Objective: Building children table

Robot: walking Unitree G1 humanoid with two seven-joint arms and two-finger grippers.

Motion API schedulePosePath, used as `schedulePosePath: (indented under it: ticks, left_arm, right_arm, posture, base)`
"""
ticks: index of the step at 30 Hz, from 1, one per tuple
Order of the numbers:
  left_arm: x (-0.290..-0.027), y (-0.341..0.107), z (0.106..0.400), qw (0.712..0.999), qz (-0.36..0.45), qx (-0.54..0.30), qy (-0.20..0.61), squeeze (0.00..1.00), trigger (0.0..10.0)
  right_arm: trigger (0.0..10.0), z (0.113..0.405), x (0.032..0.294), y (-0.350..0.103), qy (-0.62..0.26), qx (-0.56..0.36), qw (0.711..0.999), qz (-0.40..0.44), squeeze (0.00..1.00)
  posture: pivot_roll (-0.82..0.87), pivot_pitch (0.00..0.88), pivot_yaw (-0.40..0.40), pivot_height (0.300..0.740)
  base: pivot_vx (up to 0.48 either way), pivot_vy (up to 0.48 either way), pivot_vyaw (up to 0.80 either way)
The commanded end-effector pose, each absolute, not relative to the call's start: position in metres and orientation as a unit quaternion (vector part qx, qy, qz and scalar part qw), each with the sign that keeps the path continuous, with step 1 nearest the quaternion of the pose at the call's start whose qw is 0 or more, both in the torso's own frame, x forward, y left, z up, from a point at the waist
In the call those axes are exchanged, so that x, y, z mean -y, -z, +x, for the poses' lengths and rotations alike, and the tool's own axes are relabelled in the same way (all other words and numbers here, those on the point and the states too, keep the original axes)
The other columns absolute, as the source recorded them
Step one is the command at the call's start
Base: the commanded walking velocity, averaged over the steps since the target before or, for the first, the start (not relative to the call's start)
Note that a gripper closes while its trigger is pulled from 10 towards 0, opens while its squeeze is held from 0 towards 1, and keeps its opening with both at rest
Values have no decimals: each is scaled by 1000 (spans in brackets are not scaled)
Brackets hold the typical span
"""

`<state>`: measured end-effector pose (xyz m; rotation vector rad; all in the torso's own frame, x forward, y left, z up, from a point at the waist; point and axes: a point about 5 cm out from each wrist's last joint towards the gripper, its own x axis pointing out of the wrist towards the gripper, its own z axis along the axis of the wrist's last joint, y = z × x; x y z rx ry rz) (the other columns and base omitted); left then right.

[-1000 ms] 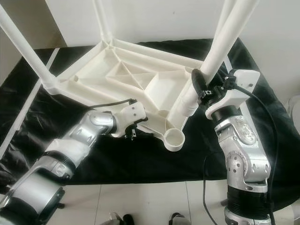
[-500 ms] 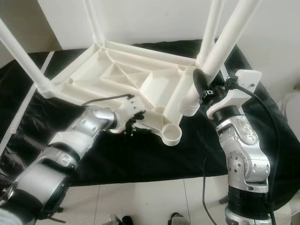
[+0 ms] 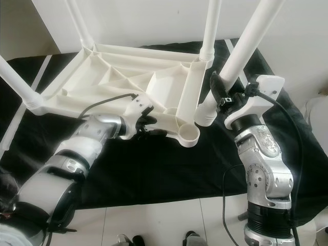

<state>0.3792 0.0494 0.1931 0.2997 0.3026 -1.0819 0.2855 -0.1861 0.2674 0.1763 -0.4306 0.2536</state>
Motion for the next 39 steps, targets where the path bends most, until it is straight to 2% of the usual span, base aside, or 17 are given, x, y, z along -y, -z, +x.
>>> schedulePosePath:
  ticks: [1,2,3,4,5,7,8,9,11,13,19,25,27,28,34,39]
  left_arm:
    - [-66,-180,397,955,145,-133,221,0,10000]
    - [-66,-180,397,955,145,-133,221,0,10000]
    - [-48,-181,389,945,135,-119,274,0,10000]
    - [-48,-181,389,945,135,-119,274,0,10000]
    - [-26,-185,378,926,112,-100,347,0,10000]
    - [-26,-185,378,926,112,-100,347,0,10000]
    - [-8,-194,365,901,103,-60,418,0,10000]
    - [-8,-194,365,901,103,-60,418,0,10000]
    - [5,-209,345,862,86,-7,500,0,10000]
    - [4,-214,342,855,87,10,511,0,10000]
    - [-14,-226,339,851,92,48,516,0,10000]
    - [-31,-226,333,879,82,63,466,0,10000]
    - [-34,-226,331,880,74,68,463,0,9765]
    - [-36,-226,328,880,76,74,462,0,10000]
    - [-45,-215,326,891,85,56,442,0,10000]
    - [-49,-215,320,889,99,75,441,0,10000]
  right_arm:
    - [10000,284,184,-266,-125,217,964,83,0]
    - [10000,284,184,-266,-125,217,964,83,0]
    - [10000,284,182,-264,-123,215,965,80,0]
    - [10000,284,182,-264,-123,215,965,80,0]
    - [10000,285,180,-262,-121,214,966,77,0]
    - [10000,285,180,-262,-121,214,966,77,0]
    - [10000,285,178,-260,-120,214,966,76,0]
    - [10000,285,178,-260,-120,214,966,76,0]
    - [10000,285,172,-259,-120,217,966,67,0]
    - [10000,285,170,-259,-122,218,966,66,0]
    - [10000,285,165,-256,-116,222,966,62,0]
    - [10000,289,164,-248,-78,223,970,50,0]
    - [10000,290,164,-247,-74,223,971,48,0]
    - [10000,290,164,-246,-71,223,971,48,0]
    - [10000,291,165,-238,-57,217,973,45,0]
    - [10000,292,169,-231,-47,217,974,42,0]
  posture:
    - [-180,171,100,740]
    - [-180,171,100,740]
    - [-183,173,98,740]
    - [-183,173,98,740]
    - [-182,173,96,740]
    - [-182,173,96,740]
    - [-182,174,94,740]
    - [-182,174,94,740]
    - [-178,174,90,740]
    - [-175,174,88,740]
    - [-167,174,80,740]
    - [-161,170,68,740]
    - [-161,170,68,740]
    - [-162,168,66,740]
    - [-162,169,59,740]
    - [-156,173,56,740]
  base:
    - [0,0,0]
    - [0,0,0]
    - [0,0,0]
    - [0,0,0]
    - [0,0,0]
    - [0,0,0]
    - [0,0,0]
    - [0,0,0]
    - [0,0,0]
    - [0,0,0]
    - [0,0,0]
    - [0,0,0]
    - [0,0,0]
    - [0,0,0]
    - [0,0,0]
    - [0,0,0]
